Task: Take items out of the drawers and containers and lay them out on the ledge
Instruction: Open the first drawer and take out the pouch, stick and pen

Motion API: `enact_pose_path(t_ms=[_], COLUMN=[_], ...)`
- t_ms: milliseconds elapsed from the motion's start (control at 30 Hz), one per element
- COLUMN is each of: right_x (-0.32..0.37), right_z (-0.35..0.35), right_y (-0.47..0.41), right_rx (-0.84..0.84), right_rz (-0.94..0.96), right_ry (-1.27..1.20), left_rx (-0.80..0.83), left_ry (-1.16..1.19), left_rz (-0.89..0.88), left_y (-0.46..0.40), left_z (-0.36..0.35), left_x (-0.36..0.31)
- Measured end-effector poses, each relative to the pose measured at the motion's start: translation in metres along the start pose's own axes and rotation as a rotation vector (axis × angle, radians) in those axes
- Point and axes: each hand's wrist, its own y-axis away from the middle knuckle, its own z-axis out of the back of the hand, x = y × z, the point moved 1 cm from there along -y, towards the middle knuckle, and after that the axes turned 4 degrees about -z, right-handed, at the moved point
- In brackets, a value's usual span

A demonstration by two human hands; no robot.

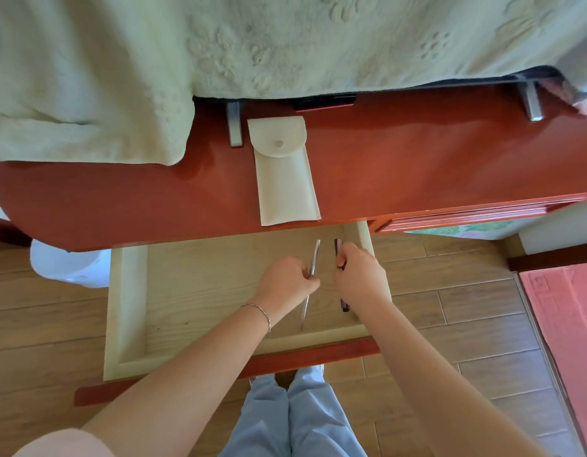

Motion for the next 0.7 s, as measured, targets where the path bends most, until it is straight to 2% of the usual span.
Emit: enact_pose_path(t_ms=[133, 333, 500, 700], right_x=[-0.004, 0.007, 0.024, 0.042], right_z=[0.037, 0.1, 0.13, 0.126], right_y=[0.019, 0.016, -0.024, -0.07], right_rx=[-0.044, -0.168, -0.181, -0.129], right_rz=[0.016, 0.101, 0.111, 0.132], right_ry=[-0.066, -0.116, -0.123, -0.118], left_rx=[-0.001, -0.143, -0.21, -0.238], left_ry=[0.112, 0.132, 0.088, 0.025], left_rz=[-0.098, -0.284, -0.213, -0.036], left_y=[0.011, 0.006, -0.036, -0.086], left_z=[0.015, 0.049, 0.084, 0.091], left_x=[-0.037, -0.089, -0.118, -0.113])
